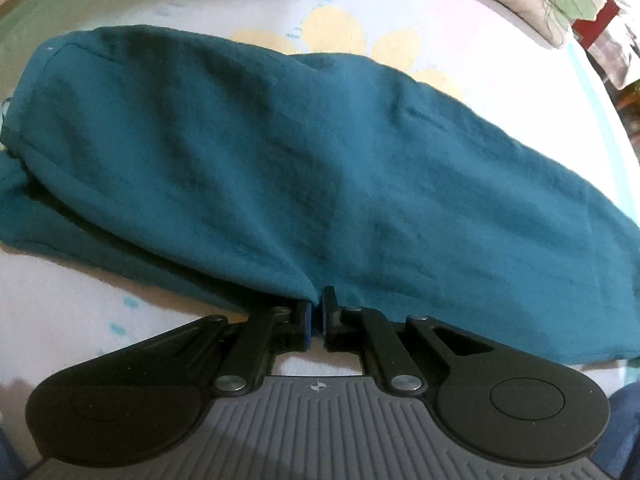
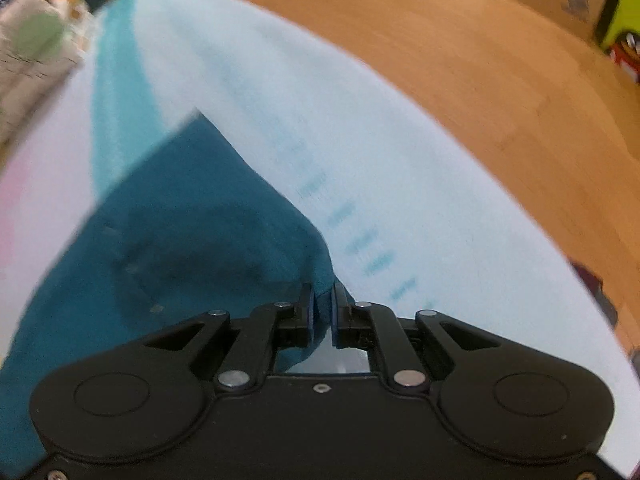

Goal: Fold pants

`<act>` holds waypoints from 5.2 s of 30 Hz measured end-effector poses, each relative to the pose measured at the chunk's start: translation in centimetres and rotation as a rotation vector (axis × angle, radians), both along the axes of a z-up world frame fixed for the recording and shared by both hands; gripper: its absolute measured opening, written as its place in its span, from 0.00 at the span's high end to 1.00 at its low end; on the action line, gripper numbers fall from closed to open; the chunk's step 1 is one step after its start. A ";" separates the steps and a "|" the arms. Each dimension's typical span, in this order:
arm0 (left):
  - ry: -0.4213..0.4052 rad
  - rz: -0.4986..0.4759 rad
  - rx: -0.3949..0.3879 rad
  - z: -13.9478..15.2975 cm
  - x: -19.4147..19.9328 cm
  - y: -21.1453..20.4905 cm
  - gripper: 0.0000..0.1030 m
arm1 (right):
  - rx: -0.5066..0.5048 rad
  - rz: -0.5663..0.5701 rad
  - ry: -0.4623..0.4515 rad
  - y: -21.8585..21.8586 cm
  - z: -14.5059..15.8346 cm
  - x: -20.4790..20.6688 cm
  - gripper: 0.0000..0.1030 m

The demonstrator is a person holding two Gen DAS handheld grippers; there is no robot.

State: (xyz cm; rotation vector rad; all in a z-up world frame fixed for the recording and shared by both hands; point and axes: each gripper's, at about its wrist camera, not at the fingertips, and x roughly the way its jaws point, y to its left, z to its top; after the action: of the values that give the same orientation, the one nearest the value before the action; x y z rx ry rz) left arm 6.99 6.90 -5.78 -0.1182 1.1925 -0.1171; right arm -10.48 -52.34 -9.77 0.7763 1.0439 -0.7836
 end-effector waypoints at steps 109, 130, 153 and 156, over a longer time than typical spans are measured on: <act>-0.287 0.189 0.103 7.8 6.6 17.1 0.82 | 0.083 1.421 -0.509 53.9 9.7 19.5 0.55; -0.221 -0.009 0.138 -1.9 4.3 9.1 0.82 | -0.154 1.236 -0.342 43.9 4.1 31.9 0.45; -0.236 0.045 0.083 -1.7 4.3 9.8 0.82 | -0.138 1.386 -0.330 44.3 3.6 27.7 0.65; -0.235 0.047 0.078 -1.7 4.3 9.9 0.82 | -0.116 1.386 -0.328 44.3 3.4 29.0 0.58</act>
State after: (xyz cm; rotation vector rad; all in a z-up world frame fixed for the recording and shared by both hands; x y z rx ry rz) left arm 11.33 16.82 -7.51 -0.0617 0.9581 -0.0411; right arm 18.53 -8.05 -6.34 -0.0419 0.9504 0.4616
